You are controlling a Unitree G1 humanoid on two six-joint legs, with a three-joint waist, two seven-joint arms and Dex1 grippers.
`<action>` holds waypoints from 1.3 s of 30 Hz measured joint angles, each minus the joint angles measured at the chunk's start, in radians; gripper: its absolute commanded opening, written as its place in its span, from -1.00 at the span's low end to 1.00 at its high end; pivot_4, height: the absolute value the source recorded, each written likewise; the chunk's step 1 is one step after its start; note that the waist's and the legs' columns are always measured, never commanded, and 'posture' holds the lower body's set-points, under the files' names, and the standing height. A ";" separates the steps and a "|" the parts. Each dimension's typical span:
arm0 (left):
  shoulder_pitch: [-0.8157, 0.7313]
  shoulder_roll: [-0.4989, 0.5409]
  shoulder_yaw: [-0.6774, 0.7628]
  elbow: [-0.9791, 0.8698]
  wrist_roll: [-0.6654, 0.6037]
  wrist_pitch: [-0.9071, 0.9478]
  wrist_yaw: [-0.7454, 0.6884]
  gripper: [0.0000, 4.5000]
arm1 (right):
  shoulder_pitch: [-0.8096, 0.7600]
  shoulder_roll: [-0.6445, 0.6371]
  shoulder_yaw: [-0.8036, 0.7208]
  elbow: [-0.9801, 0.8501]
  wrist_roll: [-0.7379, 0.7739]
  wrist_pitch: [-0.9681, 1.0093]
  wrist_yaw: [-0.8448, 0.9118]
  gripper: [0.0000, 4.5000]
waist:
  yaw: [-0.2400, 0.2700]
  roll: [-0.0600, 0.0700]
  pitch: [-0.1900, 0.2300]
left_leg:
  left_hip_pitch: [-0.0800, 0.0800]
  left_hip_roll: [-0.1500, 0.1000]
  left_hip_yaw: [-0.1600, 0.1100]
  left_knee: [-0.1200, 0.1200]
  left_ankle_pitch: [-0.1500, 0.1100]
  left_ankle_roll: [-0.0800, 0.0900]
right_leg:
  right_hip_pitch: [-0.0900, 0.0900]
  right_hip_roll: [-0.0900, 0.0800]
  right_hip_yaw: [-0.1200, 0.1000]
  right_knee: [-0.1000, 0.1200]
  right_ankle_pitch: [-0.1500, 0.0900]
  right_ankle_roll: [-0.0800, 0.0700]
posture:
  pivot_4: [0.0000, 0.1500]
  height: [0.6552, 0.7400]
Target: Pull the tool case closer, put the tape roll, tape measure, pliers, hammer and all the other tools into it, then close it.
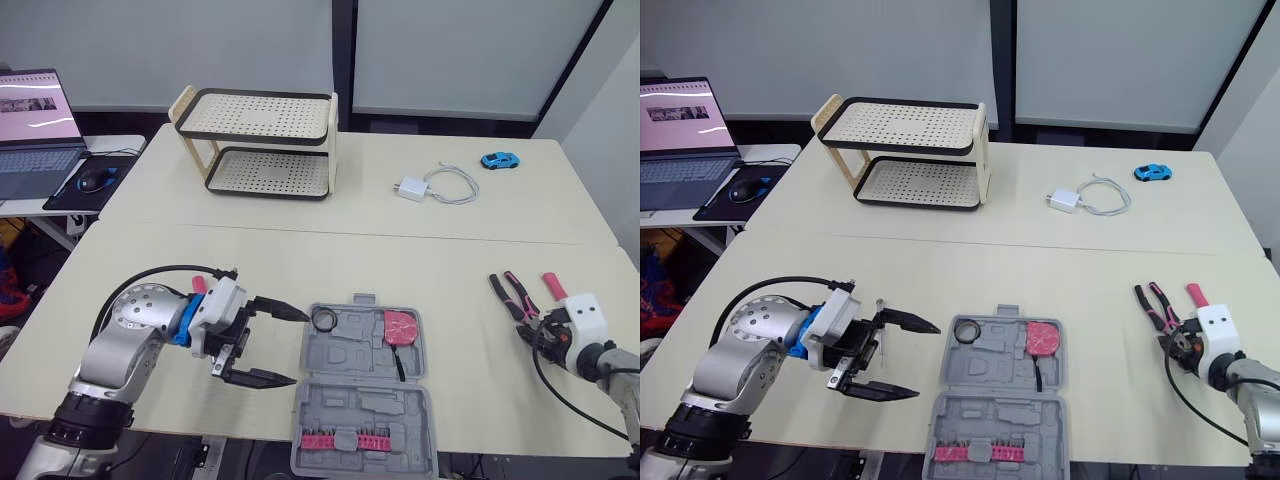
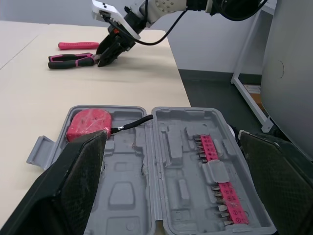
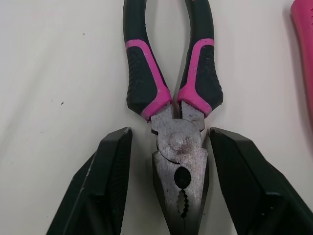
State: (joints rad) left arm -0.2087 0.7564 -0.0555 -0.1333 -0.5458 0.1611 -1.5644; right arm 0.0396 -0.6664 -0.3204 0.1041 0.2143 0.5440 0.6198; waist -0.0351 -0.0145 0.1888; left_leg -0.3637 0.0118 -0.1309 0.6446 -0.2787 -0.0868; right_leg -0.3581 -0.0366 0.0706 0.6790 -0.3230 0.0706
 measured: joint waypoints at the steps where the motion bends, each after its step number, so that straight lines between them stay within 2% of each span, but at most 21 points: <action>1: -0.002 0.000 0.000 0.000 0.000 0.000 0.001 1.00 | 0.000 0.000 0.000 0.001 0.001 -0.004 0.000 -0.11 | 0.000 0.000 0.000 | 0.000 0.000 0.000 0.000 0.000 0.000 | 0.000 0.000 0.000 0.000 0.000 0.000 | 1.00 0.88; 6: -0.025 0.003 0.002 0.004 0.006 0.005 0.018 1.00 | 0.032 -0.001 -0.013 -0.033 0.013 -0.007 0.000 -0.45 | 0.000 0.001 0.000 | 0.000 0.000 0.000 -0.001 0.000 0.000 | 0.000 0.000 0.000 0.000 0.000 0.000 | 1.00 0.88; 14: -0.042 0.029 0.024 0.026 0.021 0.011 0.068 1.00 | 0.118 -0.067 -0.078 -0.281 0.086 0.076 0.042 -0.47 | 0.000 0.006 0.003 | -0.001 0.000 0.000 -0.001 0.000 0.000 | -0.002 0.000 0.000 0.000 0.000 0.000 | 1.00 0.88; 22: -0.001 0.131 0.062 0.069 0.085 -0.056 0.049 1.00 | 0.158 -0.280 -0.041 -0.650 0.141 0.170 0.179 -0.47 | -0.008 0.007 0.005 | -0.002 0.000 0.000 -0.001 0.000 0.000 | -0.002 0.000 0.000 0.000 0.000 0.000 | 1.00 0.88; 26: 0.058 0.156 0.068 0.066 0.094 -0.087 0.033 1.00 | 0.110 -0.461 0.093 -0.803 0.142 0.189 0.282 -0.47 | -0.006 0.007 0.006 | -0.004 0.000 -0.001 -0.001 0.000 0.000 | -0.004 0.000 -0.001 -0.001 0.000 0.000 | 1.00 0.88; 30: 0.066 0.170 0.071 0.062 0.099 -0.106 0.022 1.00 | -0.002 -0.530 0.292 -0.878 0.103 0.184 0.331 -0.47 | -0.001 0.006 0.006 | -0.006 0.001 -0.001 -0.001 0.000 0.000 | -0.007 0.000 -0.001 -0.001 0.000 0.000 | 1.00 0.88; 34: 0.063 0.186 0.068 0.049 0.105 -0.110 0.002 1.00 | -0.230 -0.458 0.557 -0.878 0.030 0.206 0.342 -0.47 | -0.004 0.005 0.006 | -0.015 0.001 -0.002 0.001 0.000 0.000 | -0.016 0.000 -0.002 0.001 0.000 0.000 | 1.00 0.88; 39: 0.050 0.194 0.062 0.014 0.109 -0.103 0.004 1.00 | -0.430 -0.343 0.778 -0.805 -0.075 0.266 0.342 -0.47 | -0.007 0.005 0.006 | -0.018 0.000 -0.002 0.000 0.000 0.000 | -0.019 0.000 -0.003 0.001 0.000 0.000 | 1.00 0.88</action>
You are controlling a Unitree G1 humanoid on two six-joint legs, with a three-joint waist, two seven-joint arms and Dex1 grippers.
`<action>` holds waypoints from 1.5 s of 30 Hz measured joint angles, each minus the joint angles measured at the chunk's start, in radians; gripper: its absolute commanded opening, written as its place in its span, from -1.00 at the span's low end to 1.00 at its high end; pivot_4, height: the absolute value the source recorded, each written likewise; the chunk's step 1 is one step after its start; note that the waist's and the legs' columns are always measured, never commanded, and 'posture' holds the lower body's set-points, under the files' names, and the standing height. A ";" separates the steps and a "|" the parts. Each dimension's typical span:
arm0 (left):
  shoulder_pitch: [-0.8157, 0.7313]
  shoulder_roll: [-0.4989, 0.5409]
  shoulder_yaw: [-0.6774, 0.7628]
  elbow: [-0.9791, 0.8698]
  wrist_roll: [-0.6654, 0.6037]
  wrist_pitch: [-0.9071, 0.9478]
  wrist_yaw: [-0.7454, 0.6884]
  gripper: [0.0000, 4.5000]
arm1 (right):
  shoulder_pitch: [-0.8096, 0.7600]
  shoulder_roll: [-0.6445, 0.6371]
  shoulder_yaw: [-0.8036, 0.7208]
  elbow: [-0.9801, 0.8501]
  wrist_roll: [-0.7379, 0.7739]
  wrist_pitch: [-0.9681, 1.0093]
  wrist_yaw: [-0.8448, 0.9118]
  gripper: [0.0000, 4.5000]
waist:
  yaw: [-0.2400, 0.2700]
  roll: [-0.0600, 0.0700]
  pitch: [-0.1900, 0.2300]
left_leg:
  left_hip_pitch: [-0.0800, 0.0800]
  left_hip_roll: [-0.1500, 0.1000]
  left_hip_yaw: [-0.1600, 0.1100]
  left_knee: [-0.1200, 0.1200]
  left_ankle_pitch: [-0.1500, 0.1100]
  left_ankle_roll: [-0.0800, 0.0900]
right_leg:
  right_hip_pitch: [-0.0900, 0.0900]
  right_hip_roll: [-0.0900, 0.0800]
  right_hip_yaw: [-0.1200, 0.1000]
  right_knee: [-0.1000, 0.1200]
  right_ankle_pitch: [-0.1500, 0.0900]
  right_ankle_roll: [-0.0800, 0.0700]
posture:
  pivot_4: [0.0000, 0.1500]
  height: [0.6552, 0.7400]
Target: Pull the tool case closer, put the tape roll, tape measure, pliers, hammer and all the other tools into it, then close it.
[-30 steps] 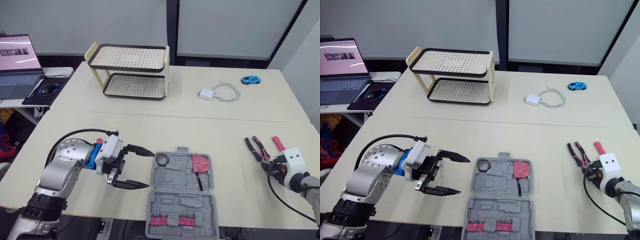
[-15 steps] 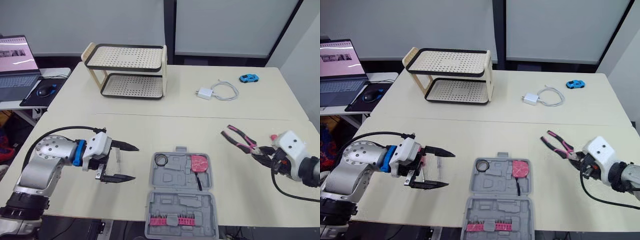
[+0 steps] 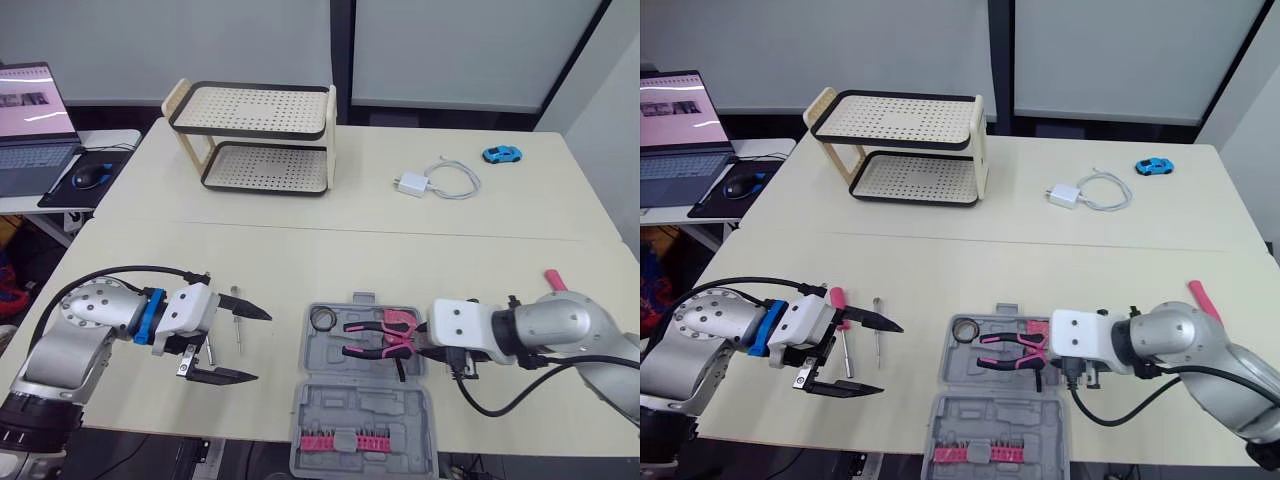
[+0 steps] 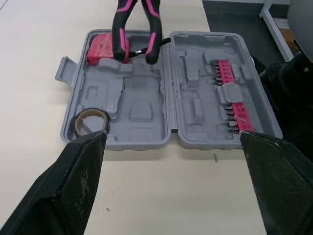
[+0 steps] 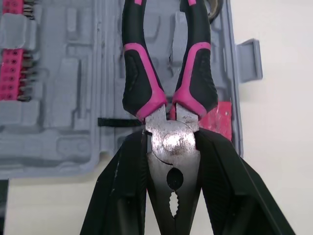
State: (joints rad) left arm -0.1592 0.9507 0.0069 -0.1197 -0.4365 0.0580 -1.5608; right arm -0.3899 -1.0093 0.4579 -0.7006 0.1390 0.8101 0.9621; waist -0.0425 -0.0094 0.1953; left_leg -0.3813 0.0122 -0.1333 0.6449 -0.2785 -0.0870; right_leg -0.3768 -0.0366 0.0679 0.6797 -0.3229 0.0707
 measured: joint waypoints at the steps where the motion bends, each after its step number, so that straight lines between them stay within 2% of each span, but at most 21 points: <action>1: 0.000 0.000 0.000 -0.004 0.000 0.001 0.001 1.00 | -0.015 0.017 0.022 0.006 -0.008 0.009 -0.001 -0.47 | 0.000 0.000 0.000 | -0.001 0.000 0.000 0.000 0.000 0.000 | -0.001 0.000 -0.001 0.000 0.000 0.000 | 1.00 0.88; 7: 0.027 0.007 0.000 -0.050 0.001 0.019 0.013 1.00 | -0.094 0.136 0.192 0.052 -0.077 0.058 -0.001 -0.47 | -0.003 0.000 0.000 | -0.005 0.000 -0.001 0.000 0.000 0.000 | -0.005 0.000 -0.001 0.001 0.000 0.000 | 1.00 0.88; 12: 0.054 0.008 0.000 -0.052 0.018 -0.009 0.012 1.00 | -0.123 0.195 0.247 0.099 -0.114 0.076 -0.005 -0.47 | -0.005 0.000 0.000 | -0.004 0.000 -0.001 0.001 0.000 0.000 | -0.004 0.000 -0.001 0.002 0.000 -0.001 | 1.00 0.88; 21: 0.097 0.008 0.000 -0.025 0.044 -0.087 -0.005 1.00 | -0.127 0.247 0.253 0.143 -0.126 0.085 -0.011 -0.47 | -0.008 0.000 0.000 | -0.003 0.000 -0.001 0.001 0.000 0.000 | -0.004 0.000 -0.001 0.002 0.000 -0.001 | 1.00 0.88; 39: 0.086 0.005 -0.001 -0.028 0.044 -0.066 0.012 1.00 | -0.122 0.293 0.272 0.216 -0.157 0.079 -0.022 -0.47 | -0.013 0.000 0.000 | -0.003 0.000 -0.001 0.001 0.000 0.000 | -0.004 0.000 -0.001 0.003 0.000 -0.001 | 1.00 0.88; 40: 0.082 0.003 -0.002 -0.027 0.045 -0.067 0.018 1.00 | -0.122 0.302 0.272 0.220 -0.156 0.084 -0.023 -0.22 | -0.014 0.000 0.000 | -0.003 0.000 -0.001 0.001 0.000 0.000 | -0.004 0.000 -0.001 0.004 0.000 -0.001 | 1.00 0.88; 45: 0.075 -0.006 -0.004 -0.017 0.051 -0.072 0.023 1.00 | -0.123 0.319 0.245 0.212 -0.122 0.108 -0.009 0.23 | -0.014 0.000 0.000 | -0.003 0.000 -0.001 0.001 0.000 0.000 | -0.004 0.000 -0.001 0.004 0.000 -0.001 | 1.00 0.88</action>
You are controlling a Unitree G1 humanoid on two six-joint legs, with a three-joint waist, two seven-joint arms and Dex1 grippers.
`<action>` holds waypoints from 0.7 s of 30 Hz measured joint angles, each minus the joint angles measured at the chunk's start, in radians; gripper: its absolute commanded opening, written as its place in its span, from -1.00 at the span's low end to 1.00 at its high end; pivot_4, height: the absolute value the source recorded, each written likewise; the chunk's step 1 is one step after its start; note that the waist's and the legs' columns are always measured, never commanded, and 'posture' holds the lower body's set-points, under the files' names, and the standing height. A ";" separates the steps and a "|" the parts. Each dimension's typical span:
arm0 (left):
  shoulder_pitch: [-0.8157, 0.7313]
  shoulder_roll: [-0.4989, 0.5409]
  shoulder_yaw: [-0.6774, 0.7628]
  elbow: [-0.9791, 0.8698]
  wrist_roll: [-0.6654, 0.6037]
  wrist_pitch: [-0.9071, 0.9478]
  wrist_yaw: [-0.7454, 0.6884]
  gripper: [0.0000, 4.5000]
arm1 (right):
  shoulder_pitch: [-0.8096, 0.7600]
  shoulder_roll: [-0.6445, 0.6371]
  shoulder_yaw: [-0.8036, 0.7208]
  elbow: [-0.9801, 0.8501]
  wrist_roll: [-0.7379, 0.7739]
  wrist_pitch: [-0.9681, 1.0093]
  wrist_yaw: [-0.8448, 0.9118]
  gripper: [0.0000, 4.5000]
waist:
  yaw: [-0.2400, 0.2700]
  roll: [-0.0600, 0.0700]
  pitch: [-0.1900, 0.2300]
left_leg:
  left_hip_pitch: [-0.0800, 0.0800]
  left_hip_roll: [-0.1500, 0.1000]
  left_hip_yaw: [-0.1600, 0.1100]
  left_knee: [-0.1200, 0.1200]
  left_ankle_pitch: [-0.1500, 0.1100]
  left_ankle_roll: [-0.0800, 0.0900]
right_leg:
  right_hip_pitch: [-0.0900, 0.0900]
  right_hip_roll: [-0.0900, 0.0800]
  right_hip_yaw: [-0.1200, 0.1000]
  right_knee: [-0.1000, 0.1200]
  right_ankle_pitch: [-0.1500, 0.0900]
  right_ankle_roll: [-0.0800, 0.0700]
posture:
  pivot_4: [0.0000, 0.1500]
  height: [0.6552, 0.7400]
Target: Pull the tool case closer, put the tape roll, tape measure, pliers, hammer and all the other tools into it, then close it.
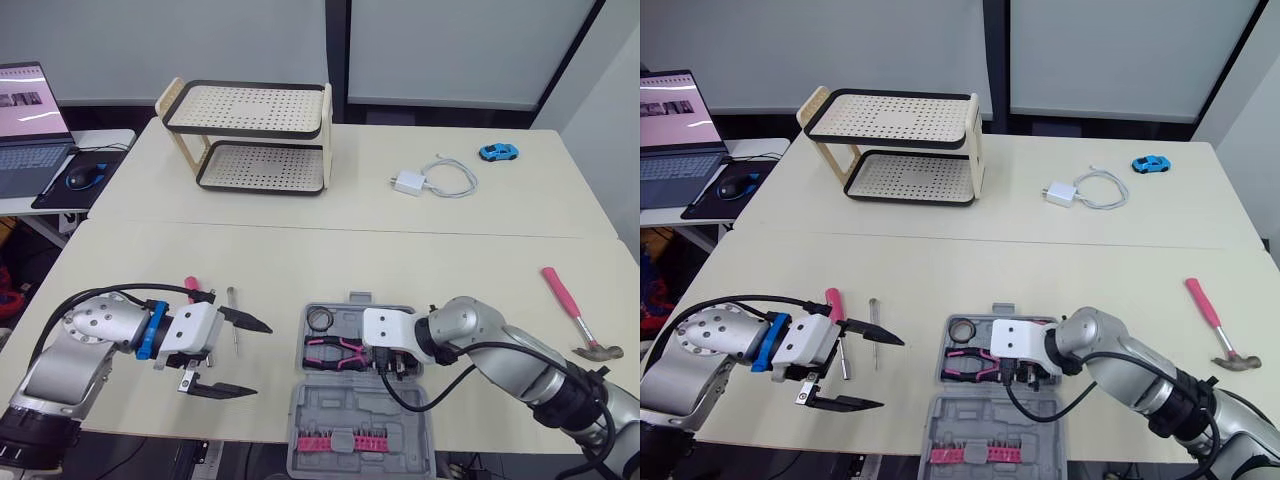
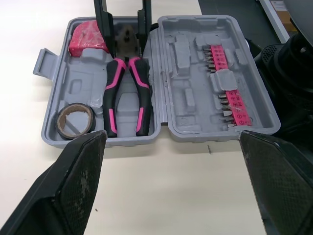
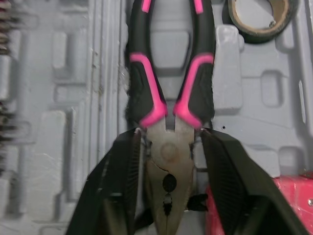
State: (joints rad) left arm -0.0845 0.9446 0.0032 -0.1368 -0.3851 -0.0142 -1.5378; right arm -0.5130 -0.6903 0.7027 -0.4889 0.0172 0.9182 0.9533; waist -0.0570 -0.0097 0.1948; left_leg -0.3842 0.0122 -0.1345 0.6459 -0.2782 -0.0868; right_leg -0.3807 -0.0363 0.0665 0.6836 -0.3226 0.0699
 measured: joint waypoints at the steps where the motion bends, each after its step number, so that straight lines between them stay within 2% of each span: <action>1: 0.000 -0.001 0.000 0.004 0.003 -0.001 0.000 1.00 | -0.004 0.003 -0.014 -0.009 0.009 0.008 0.002 0.30 | 0.000 0.000 0.000 | 0.000 0.000 0.000 0.000 0.000 0.000 | 0.000 0.000 0.000 0.000 0.000 0.000 | 1.00 0.88; 2: 0.000 -0.002 -0.001 0.008 0.005 -0.001 0.001 1.00 | -0.010 0.004 -0.021 -0.014 0.011 0.010 0.002 0.38 | 0.000 0.000 0.000 | 0.000 0.000 0.000 0.000 0.000 0.000 | 0.000 0.000 0.000 0.000 0.000 0.000 | 1.00 0.88; 7: -0.001 -0.007 -0.001 0.015 0.011 -0.005 0.006 1.00 | -0.044 0.028 -0.106 -0.041 0.090 0.031 0.028 0.38 | 0.000 0.000 0.000 | 0.000 0.000 0.000 0.000 0.000 0.000 | 0.000 0.000 0.000 0.000 0.000 0.000 | 1.00 0.88; 12: -0.002 -0.008 -0.001 0.022 0.013 -0.011 0.020 1.00 | -0.034 0.083 -0.151 -0.053 0.125 -0.025 0.008 -0.02 | -0.001 -0.001 -0.001 | 0.000 0.000 0.000 0.000 0.000 0.000 | 0.000 0.000 0.000 0.000 0.000 0.000 | 1.00 0.88; 16: -0.002 -0.008 -0.001 0.024 0.013 -0.011 0.021 1.00 | 0.004 0.086 -0.110 -0.022 0.113 -0.079 -0.003 -0.35 | -0.001 -0.001 -0.001 | 0.000 0.000 0.000 0.000 0.000 0.000 | 0.000 0.000 0.000 0.001 0.000 0.000 | 1.00 0.88; 21: -0.002 -0.008 -0.001 0.025 0.013 -0.011 0.021 1.00 | 0.014 0.084 -0.054 0.023 0.076 -0.116 -0.014 -0.85 | -0.001 -0.001 -0.001 | 0.002 0.000 0.000 0.001 0.000 0.000 | 0.000 0.000 0.000 0.004 0.000 0.000 | 1.00 0.88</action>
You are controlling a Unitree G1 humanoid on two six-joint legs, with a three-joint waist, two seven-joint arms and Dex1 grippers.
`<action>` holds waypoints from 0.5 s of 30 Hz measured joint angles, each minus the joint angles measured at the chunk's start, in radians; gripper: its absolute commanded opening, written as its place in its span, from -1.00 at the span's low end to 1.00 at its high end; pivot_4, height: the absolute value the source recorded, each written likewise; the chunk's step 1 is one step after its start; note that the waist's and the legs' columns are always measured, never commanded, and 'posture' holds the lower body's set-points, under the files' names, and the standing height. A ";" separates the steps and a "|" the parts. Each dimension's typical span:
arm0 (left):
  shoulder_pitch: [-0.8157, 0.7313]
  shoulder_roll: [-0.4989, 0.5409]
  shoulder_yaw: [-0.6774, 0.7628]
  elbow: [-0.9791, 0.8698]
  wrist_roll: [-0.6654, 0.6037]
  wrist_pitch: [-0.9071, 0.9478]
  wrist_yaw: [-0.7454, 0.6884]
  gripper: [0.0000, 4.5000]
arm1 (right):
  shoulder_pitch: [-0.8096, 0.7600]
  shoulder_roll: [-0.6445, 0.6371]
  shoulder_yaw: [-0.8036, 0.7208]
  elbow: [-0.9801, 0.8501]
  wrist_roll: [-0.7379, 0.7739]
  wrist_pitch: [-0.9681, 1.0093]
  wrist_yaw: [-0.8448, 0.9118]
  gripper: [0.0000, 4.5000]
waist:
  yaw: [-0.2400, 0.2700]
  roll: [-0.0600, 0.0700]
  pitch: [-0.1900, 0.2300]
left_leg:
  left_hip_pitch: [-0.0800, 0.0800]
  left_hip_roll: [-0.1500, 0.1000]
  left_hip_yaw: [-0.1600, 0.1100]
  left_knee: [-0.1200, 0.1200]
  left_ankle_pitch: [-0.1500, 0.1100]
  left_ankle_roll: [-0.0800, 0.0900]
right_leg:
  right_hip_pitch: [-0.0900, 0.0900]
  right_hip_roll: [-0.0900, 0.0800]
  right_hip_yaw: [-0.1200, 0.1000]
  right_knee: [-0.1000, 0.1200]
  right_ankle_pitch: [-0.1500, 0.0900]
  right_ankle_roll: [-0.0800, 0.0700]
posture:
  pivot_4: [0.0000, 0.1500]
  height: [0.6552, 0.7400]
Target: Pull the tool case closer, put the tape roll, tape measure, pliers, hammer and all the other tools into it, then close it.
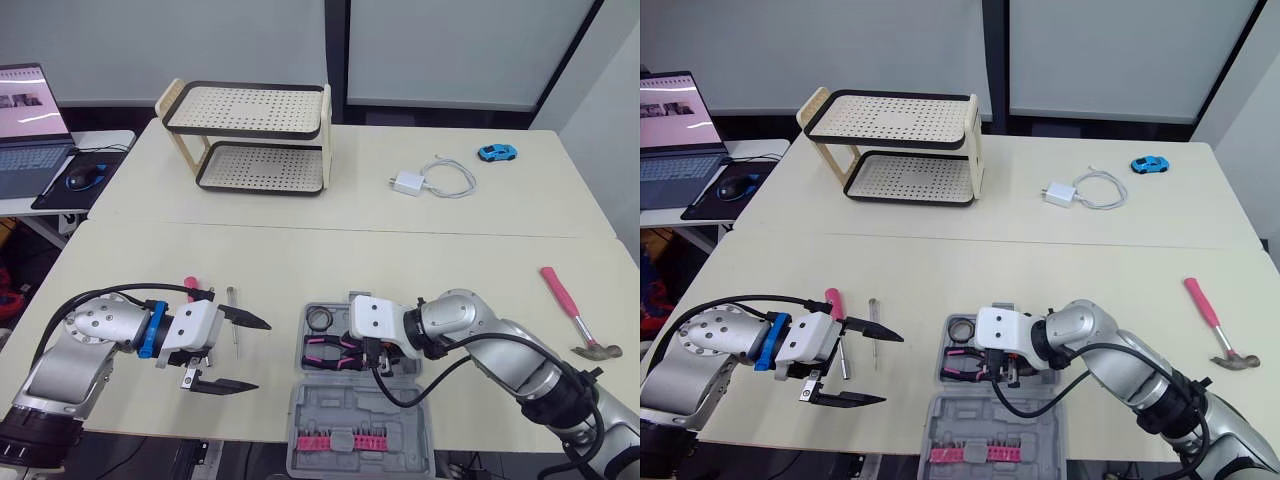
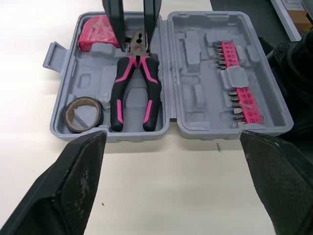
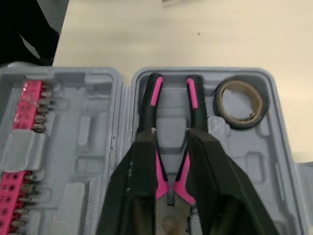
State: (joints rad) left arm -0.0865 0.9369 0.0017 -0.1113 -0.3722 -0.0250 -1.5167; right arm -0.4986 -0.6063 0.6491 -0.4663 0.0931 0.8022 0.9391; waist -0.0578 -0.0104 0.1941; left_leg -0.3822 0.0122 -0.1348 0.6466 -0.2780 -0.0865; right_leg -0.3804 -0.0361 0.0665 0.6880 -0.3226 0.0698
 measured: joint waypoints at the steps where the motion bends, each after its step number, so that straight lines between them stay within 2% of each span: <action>1: 0.000 0.000 0.000 0.000 0.000 0.000 0.000 1.00 | 0.001 0.002 0.013 0.011 -0.005 -0.008 -0.001 -0.94 | 0.000 0.000 0.000 | 0.000 0.000 0.000 0.000 0.000 0.000 | 0.000 0.000 0.000 0.000 0.000 0.000 | 1.00 0.88; 15: 0.000 0.002 0.000 -0.003 0.000 0.018 0.003 1.00 | 0.041 0.024 0.081 0.114 -0.082 -0.083 -0.007 -0.97 | 0.000 -0.001 -0.001 | 0.001 0.000 0.000 0.001 0.000 0.000 | 0.000 0.000 0.000 0.002 0.000 0.000 | 1.00 0.88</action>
State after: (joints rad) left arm -0.0863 0.9388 0.0017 -0.1143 -0.3722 -0.0066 -1.5135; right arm -0.4580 -0.5821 0.7300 -0.3521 0.0113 0.7188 0.9319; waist -0.0578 -0.0114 0.1935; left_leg -0.3810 0.0121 -0.1350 0.6471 -0.2777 -0.0865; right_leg -0.3803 -0.0358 0.0667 0.6902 -0.3226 0.0698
